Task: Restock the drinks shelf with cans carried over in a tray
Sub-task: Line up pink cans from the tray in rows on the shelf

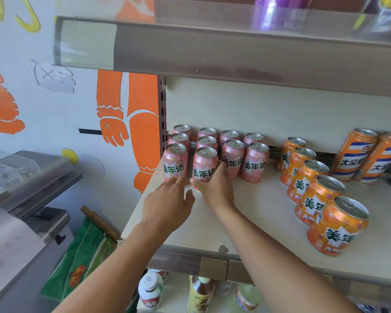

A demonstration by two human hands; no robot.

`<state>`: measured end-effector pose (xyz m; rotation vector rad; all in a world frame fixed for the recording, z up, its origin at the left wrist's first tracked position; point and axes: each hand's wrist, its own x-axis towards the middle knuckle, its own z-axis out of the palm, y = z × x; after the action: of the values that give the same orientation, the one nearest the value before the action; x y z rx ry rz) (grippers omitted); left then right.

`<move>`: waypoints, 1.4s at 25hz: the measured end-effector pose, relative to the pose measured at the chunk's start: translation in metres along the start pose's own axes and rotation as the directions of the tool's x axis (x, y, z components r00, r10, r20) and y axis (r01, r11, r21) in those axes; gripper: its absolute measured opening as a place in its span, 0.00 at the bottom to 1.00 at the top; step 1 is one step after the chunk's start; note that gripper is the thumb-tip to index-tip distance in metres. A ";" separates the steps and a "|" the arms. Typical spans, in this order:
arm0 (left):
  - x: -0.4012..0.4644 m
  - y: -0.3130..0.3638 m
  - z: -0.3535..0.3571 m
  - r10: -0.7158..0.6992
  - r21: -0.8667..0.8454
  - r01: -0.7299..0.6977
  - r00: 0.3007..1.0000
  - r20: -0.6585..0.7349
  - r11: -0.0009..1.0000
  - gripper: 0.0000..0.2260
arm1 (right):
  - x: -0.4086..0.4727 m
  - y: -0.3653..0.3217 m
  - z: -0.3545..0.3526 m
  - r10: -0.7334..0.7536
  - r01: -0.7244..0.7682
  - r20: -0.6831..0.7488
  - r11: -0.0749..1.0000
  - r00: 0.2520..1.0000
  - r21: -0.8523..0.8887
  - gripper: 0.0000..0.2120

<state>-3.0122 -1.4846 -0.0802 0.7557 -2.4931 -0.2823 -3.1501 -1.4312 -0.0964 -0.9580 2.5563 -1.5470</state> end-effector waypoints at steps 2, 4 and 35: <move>0.000 -0.002 -0.002 -0.007 0.000 0.007 1.000 -0.009 1.000 0.14 | -0.001 0.000 0.000 0.010 -0.010 0.015 1.000 1.000 0.006 0.27; -0.002 -0.005 -0.003 -0.014 0.008 0.014 1.000 -0.007 1.000 0.13 | -0.001 0.003 -0.002 0.026 -0.027 0.035 0.999 0.999 0.029 0.26; -0.127 0.125 -0.010 0.509 -0.201 -0.485 0.856 0.087 0.851 0.14 | -0.242 0.000 -0.206 -0.019 0.001 -0.013 0.580 1.000 -0.815 0.21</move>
<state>-2.9734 -1.3097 -0.0825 -0.0007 -2.6424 -0.3615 -3.0161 -1.1454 -0.0625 -0.9461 3.3002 -0.2367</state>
